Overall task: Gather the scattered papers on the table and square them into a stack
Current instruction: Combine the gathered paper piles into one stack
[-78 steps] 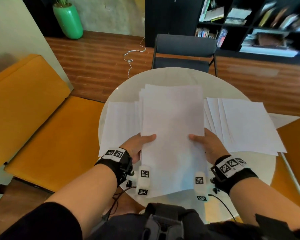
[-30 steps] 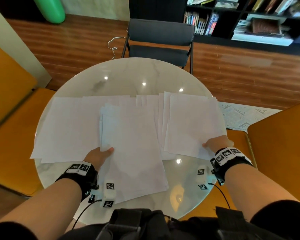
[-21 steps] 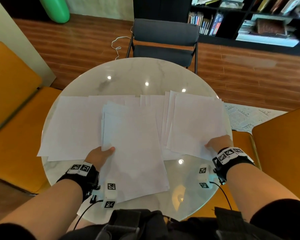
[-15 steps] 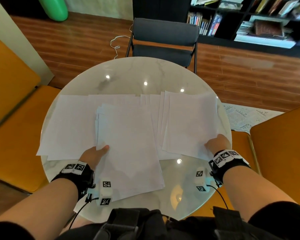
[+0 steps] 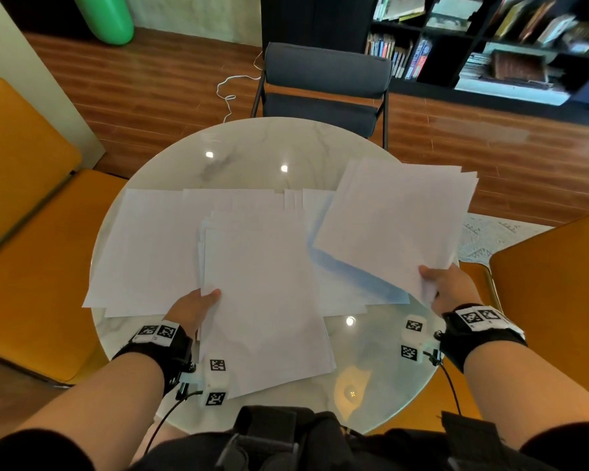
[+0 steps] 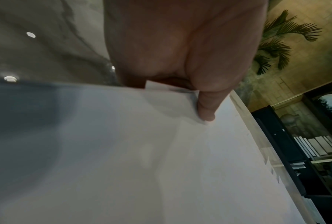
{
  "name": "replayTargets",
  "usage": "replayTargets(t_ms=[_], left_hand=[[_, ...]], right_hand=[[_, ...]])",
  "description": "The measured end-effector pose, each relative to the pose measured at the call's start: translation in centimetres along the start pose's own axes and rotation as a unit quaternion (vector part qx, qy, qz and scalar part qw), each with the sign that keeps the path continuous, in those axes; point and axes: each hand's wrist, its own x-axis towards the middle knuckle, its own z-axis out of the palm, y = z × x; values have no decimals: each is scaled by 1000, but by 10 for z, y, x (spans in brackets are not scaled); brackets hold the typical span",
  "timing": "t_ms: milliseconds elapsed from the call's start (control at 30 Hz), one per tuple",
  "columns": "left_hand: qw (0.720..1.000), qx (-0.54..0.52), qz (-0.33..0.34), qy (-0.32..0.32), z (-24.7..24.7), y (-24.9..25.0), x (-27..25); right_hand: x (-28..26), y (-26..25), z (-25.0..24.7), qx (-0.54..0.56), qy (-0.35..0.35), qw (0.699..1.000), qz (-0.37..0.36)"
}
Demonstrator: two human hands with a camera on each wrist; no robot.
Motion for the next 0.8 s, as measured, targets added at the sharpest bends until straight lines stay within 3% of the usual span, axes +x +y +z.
replayTargets(t_ms=[67,267,400,500,567,700,800], left_hand=[[1000,-6,-5,1,-1,-8,12],[1000,-14,-5,-17,-6,-20,34],[999,-33,-33,-9,-5,1,6],[993,-88,-81,-5,-4,9,-6],[992,-99,-78,-19,-3,13,-10],[997,-54,-52,-34,0,22,-21],[999,-19,-40,-27,1,22,-20]], right_hand=[[-6,-1,2,103,-46,994,8],[-34,-3,37,196,-205,959,12],[-52,11,66,85,-247,965,3],[-59,24,86,-60,-209,976,-22],[-63,27,97,-144,-158,975,-57],[-70,20,114,-278,-135,944,-117],[-76,19,123,-316,-150,927,-137]])
